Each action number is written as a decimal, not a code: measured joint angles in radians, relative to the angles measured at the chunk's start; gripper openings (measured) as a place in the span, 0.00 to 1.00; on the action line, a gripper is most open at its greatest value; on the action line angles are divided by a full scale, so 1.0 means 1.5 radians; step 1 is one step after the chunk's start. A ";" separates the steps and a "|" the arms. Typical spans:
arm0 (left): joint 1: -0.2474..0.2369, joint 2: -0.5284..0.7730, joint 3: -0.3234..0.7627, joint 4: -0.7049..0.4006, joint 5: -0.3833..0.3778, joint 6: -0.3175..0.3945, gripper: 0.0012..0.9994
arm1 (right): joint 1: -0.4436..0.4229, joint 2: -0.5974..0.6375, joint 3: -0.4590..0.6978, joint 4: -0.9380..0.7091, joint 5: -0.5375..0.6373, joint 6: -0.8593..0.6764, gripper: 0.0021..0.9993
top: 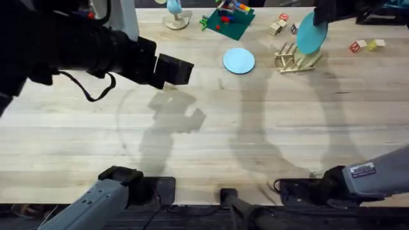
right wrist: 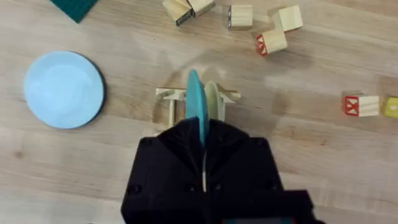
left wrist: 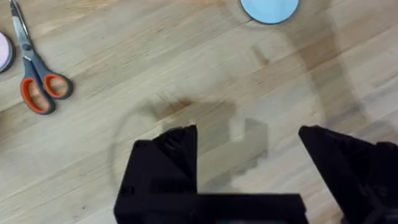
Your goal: Pick up the plates from the table one by one and place each into a slot on the dish rack.
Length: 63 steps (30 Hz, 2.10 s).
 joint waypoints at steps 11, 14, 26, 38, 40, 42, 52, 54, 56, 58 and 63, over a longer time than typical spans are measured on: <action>0.000 0.000 0.000 0.000 0.000 0.000 0.99 | 0.000 0.042 0.000 0.000 0.000 0.000 0.03; 0.000 0.000 0.000 0.000 0.000 0.000 0.99 | 0.000 0.047 0.000 -0.001 0.000 0.000 0.03; 0.000 0.000 0.000 0.000 0.000 0.000 0.99 | 0.000 0.047 0.000 -0.001 -0.001 0.000 0.16; 0.000 0.000 0.000 0.002 0.000 0.000 0.99 | 0.001 0.046 0.000 -0.009 -0.005 -0.005 0.67; 0.000 0.000 0.000 0.010 0.000 0.000 0.99 | 0.002 0.043 0.000 -0.011 -0.005 -0.004 0.75; 0.000 0.000 0.000 0.016 0.000 0.000 0.99 | 0.003 0.030 0.000 -0.015 -0.004 -0.004 0.94; 0.000 0.000 0.000 0.045 0.000 0.000 0.99 | 0.028 -0.148 0.001 -0.079 -0.005 0.006 0.99; 0.000 0.000 0.000 0.056 0.001 0.000 1.00 | 0.030 -0.175 0.002 -0.105 -0.005 0.019 0.99; 0.000 0.004 0.000 0.072 0.003 0.000 0.94 | 0.030 -0.200 0.002 -0.141 -0.005 0.037 0.99; 0.000 0.016 0.000 0.088 0.009 -0.001 0.79 | 0.030 -0.221 0.002 -0.168 -0.005 0.058 0.99; 0.000 0.069 0.000 0.122 0.019 0.002 0.08 | 0.030 -0.272 0.002 -0.229 -0.005 0.107 1.00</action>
